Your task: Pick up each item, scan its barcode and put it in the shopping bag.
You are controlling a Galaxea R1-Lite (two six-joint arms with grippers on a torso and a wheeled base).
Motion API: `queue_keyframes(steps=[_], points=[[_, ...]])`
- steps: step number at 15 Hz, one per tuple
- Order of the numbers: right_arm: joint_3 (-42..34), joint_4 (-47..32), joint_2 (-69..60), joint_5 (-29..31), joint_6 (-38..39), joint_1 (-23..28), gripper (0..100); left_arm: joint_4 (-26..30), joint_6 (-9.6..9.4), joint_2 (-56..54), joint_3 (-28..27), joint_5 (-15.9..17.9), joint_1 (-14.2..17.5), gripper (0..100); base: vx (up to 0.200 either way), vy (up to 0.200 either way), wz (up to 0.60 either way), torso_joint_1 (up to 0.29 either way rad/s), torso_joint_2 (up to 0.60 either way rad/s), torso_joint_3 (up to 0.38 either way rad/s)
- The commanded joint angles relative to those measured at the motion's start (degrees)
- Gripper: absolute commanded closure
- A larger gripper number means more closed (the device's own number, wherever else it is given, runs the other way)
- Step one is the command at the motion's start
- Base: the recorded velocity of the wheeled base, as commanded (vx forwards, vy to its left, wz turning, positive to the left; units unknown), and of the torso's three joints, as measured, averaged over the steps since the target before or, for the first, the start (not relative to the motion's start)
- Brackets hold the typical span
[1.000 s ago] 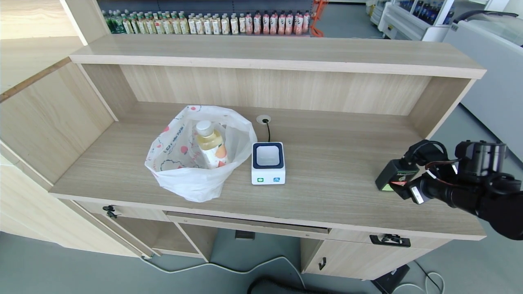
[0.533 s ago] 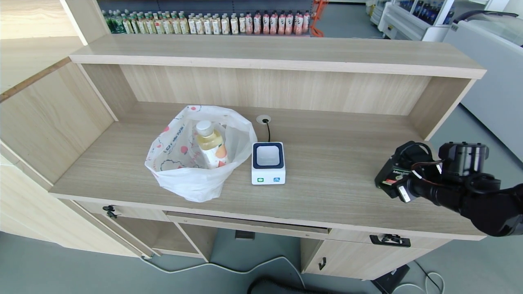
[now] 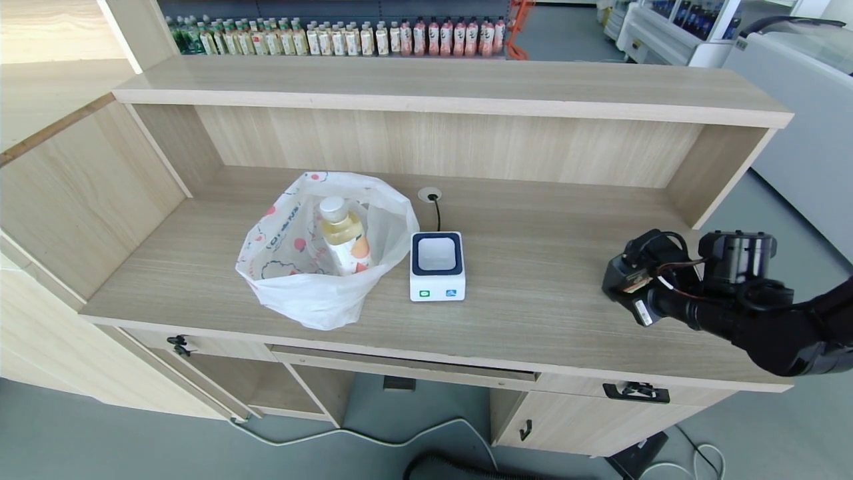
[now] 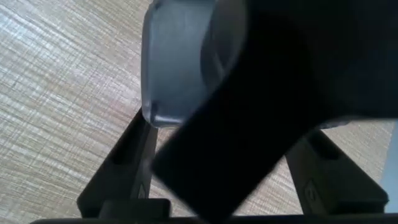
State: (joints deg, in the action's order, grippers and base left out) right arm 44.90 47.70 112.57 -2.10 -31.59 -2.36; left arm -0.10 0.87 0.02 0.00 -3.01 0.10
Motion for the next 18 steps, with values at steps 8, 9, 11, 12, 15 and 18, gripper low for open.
queue_keyframes(steps=[8, 9, 11, 12, 15, 18], points=[[-4.1, 9.1, -8.3, -12.4, 1.9, -0.4, 100, 0.0, 0.01, 0.0, 0.0, 0.0, 0.0, 0, 0.000, 0.000, 0.00, 0.000, 0.00, 0.000], [-6.8, 12.2, -11.3, -17.6, 1.9, -0.4, 100, 0.0, 0.01, 0.0, 0.0, 0.0, 0.0, 0, 0.000, 0.000, 0.00, 0.000, 0.00, 0.000], [-11.4, 21.0, -18.3, -32.7, 1.9, -2.7, 100, -0.1, 0.01, 0.0, 0.0, -0.1, 0.0, 0, 0.000, 0.000, 0.00, 0.000, 0.00, 0.000], [-12.6, 23.7, -20.2, -37.1, 1.7, -3.4, 100, 0.0, 0.01, 0.0, 0.0, -0.1, 0.0, 0, 0.000, 0.000, 0.00, 0.000, 0.00, 0.000], [-14.0, 33.7, -24.8, -51.8, -3.9, -10.4, 100, 0.0, 0.01, 0.0, 0.0, 0.0, 0.0, 0, 0.000, 0.000, 0.00, 0.000, 0.00, 0.000], [-11.9, 42.3, -21.7, -53.2, -7.2, -21.2, 100, 0.0, 0.01, 0.0, 0.0, 0.0, 0.0, 0, 0.000, 0.000, 0.00, 0.000, 0.00, 0.000]])
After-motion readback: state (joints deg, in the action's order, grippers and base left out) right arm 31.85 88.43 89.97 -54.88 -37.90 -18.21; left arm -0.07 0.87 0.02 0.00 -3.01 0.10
